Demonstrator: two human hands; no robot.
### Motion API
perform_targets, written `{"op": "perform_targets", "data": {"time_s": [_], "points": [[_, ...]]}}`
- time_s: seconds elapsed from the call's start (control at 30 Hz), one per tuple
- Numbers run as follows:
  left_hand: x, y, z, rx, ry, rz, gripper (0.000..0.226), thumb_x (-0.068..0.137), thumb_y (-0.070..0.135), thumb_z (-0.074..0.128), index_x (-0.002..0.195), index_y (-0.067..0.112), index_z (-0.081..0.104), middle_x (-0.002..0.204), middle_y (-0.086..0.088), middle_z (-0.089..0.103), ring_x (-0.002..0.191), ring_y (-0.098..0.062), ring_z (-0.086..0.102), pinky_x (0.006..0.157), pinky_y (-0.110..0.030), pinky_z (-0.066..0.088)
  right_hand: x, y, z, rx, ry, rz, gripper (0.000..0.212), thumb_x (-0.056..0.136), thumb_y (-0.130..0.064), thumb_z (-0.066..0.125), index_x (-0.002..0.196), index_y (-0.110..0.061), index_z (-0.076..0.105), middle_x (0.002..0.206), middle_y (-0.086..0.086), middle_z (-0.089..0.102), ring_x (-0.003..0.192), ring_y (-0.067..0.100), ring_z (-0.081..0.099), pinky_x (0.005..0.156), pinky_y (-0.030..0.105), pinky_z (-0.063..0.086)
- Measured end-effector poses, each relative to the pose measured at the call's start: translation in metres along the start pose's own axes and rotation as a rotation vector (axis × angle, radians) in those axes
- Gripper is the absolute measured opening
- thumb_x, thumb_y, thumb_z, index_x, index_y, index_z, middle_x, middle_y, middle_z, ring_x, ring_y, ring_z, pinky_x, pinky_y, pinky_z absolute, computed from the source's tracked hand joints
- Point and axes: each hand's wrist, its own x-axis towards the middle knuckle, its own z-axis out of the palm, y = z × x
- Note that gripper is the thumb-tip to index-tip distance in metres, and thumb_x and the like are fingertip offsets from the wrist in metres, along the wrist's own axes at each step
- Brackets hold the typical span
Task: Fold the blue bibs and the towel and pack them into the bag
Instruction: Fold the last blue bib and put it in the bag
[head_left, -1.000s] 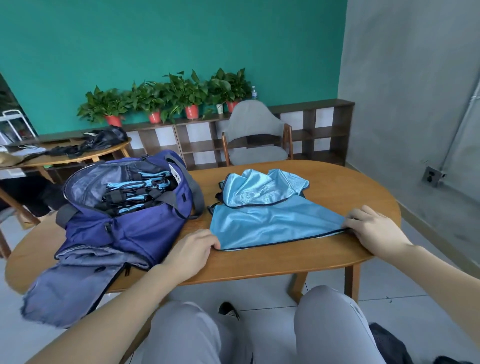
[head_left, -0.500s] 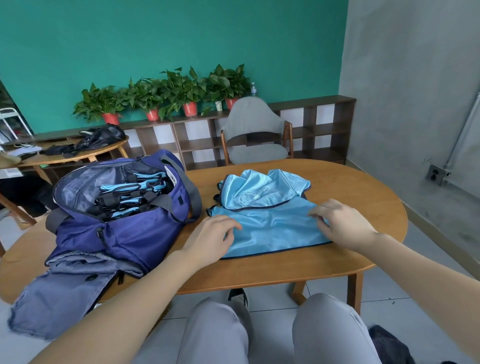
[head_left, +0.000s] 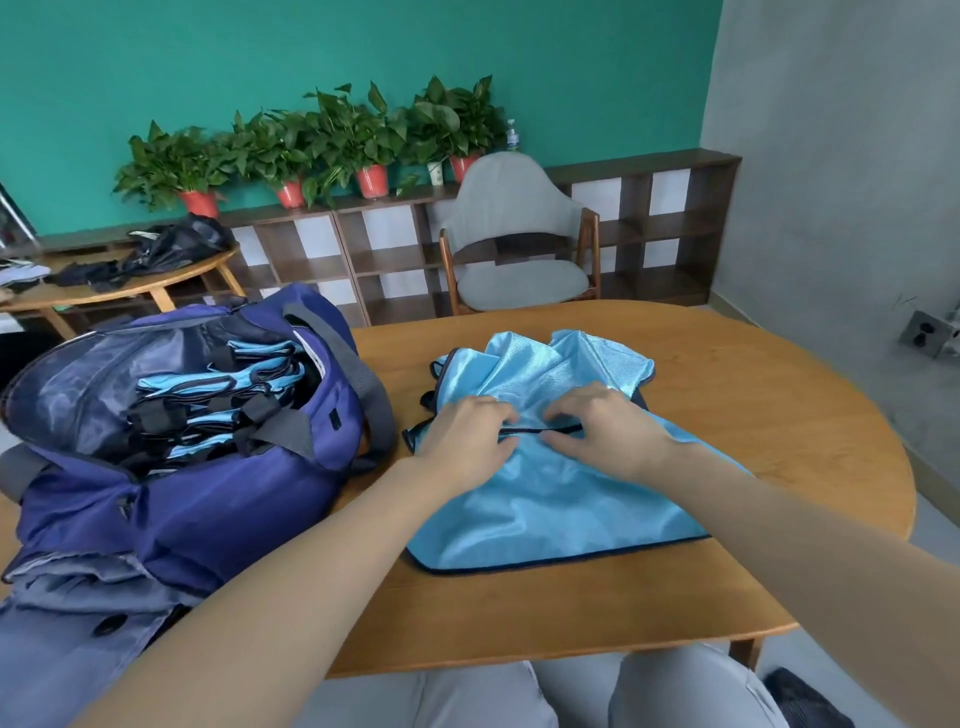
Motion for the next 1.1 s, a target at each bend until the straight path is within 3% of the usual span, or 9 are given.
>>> {"op": "perform_targets", "data": {"time_s": [0.1, 0.27, 0.33, 0.47, 0.6, 0.67, 0.8, 0.93, 1.1], "points": [[0.007, -0.004, -0.001, -0.074, 0.004, -0.049, 0.018, 0.098, 0.030, 0.064, 0.112, 0.027, 0.074, 0.110, 0.006, 0.073, 0.105, -0.017, 0.064, 0.088, -0.035, 0.053, 0.006, 0.005, 0.006, 0.006, -0.034, 0.023, 0.031, 0.090, -0.054, 0.063, 0.096, -0.025, 0.071, 0.089, -0.013, 0.066, 0.088, 0.012, 0.059, 0.087, 0.037, 0.049], [0.017, -0.010, -0.015, -0.278, 0.068, -0.131, 0.011, 0.096, 0.026, 0.066, 0.098, 0.028, 0.077, 0.097, 0.013, 0.076, 0.093, -0.009, 0.068, 0.087, -0.037, 0.056, 0.016, 0.005, 0.009, 0.053, 0.082, 0.055, 0.014, 0.094, -0.037, 0.067, 0.095, -0.025, 0.075, 0.090, -0.013, 0.071, 0.086, 0.010, 0.061, 0.088, 0.040, 0.050], [0.018, -0.010, -0.019, -0.299, 0.024, -0.139, 0.008, 0.092, 0.032, 0.072, 0.098, 0.030, 0.076, 0.094, 0.014, 0.075, 0.092, -0.006, 0.068, 0.088, -0.036, 0.056, 0.019, 0.003, 0.009, 0.115, 0.047, 0.084, 0.015, 0.092, -0.037, 0.070, 0.098, -0.024, 0.075, 0.093, -0.012, 0.071, 0.087, 0.009, 0.061, 0.086, 0.036, 0.052], [0.013, -0.012, -0.011, -0.167, -0.112, -0.130, 0.018, 0.087, 0.041, 0.077, 0.101, 0.031, 0.075, 0.097, 0.013, 0.072, 0.095, -0.009, 0.065, 0.085, -0.038, 0.057, 0.018, 0.001, 0.013, 0.138, -0.136, 0.104, 0.023, 0.087, -0.042, 0.076, 0.104, -0.026, 0.073, 0.097, -0.012, 0.068, 0.089, 0.007, 0.062, 0.084, 0.033, 0.053], [0.010, -0.017, -0.002, -0.185, -0.095, -0.126, 0.013, 0.093, 0.032, 0.072, 0.105, 0.029, 0.075, 0.101, 0.010, 0.073, 0.098, -0.013, 0.065, 0.086, -0.039, 0.056, 0.016, 0.003, 0.018, 0.170, -0.054, 0.132, 0.012, 0.088, -0.022, 0.075, 0.100, -0.025, 0.075, 0.089, -0.011, 0.068, 0.082, 0.005, 0.062, 0.081, 0.035, 0.055], [0.010, -0.018, -0.004, -0.200, -0.057, -0.127, 0.014, 0.095, 0.029, 0.068, 0.108, 0.029, 0.074, 0.101, 0.012, 0.073, 0.098, -0.011, 0.066, 0.087, -0.039, 0.057, 0.016, 0.002, 0.019, 0.167, -0.036, 0.122, 0.011, 0.088, -0.024, 0.074, 0.099, -0.026, 0.075, 0.089, -0.012, 0.068, 0.082, 0.004, 0.062, 0.081, 0.034, 0.055], [0.010, -0.022, -0.013, -0.151, -0.112, -0.080, 0.039, 0.094, 0.027, 0.068, 0.132, 0.033, 0.060, 0.102, 0.015, 0.070, 0.097, -0.009, 0.064, 0.087, -0.038, 0.056, 0.018, 0.002, 0.016, 0.091, -0.089, 0.122, 0.017, 0.086, -0.038, 0.074, 0.102, -0.030, 0.073, 0.095, -0.014, 0.065, 0.089, 0.006, 0.059, 0.086, 0.033, 0.051], [0.011, -0.025, -0.015, -0.078, -0.223, -0.010, 0.060, 0.088, 0.026, 0.071, 0.143, 0.037, 0.049, 0.113, 0.012, 0.067, 0.104, -0.011, 0.062, 0.085, -0.035, 0.056, 0.023, -0.001, 0.014, -0.028, -0.097, 0.100, 0.015, 0.092, -0.028, 0.064, 0.104, -0.026, 0.072, 0.101, -0.010, 0.065, 0.095, 0.013, 0.060, 0.090, 0.034, 0.048], [0.011, -0.023, -0.011, -0.067, -0.087, 0.000, 0.045, 0.092, 0.039, 0.067, 0.135, 0.037, 0.056, 0.105, 0.012, 0.068, 0.099, -0.013, 0.064, 0.078, -0.032, 0.052, 0.027, -0.005, 0.012, 0.192, -0.006, 0.145, 0.003, 0.094, -0.023, 0.064, 0.096, -0.023, 0.066, 0.084, -0.008, 0.067, 0.078, 0.011, 0.062, 0.075, 0.034, 0.053]]}}
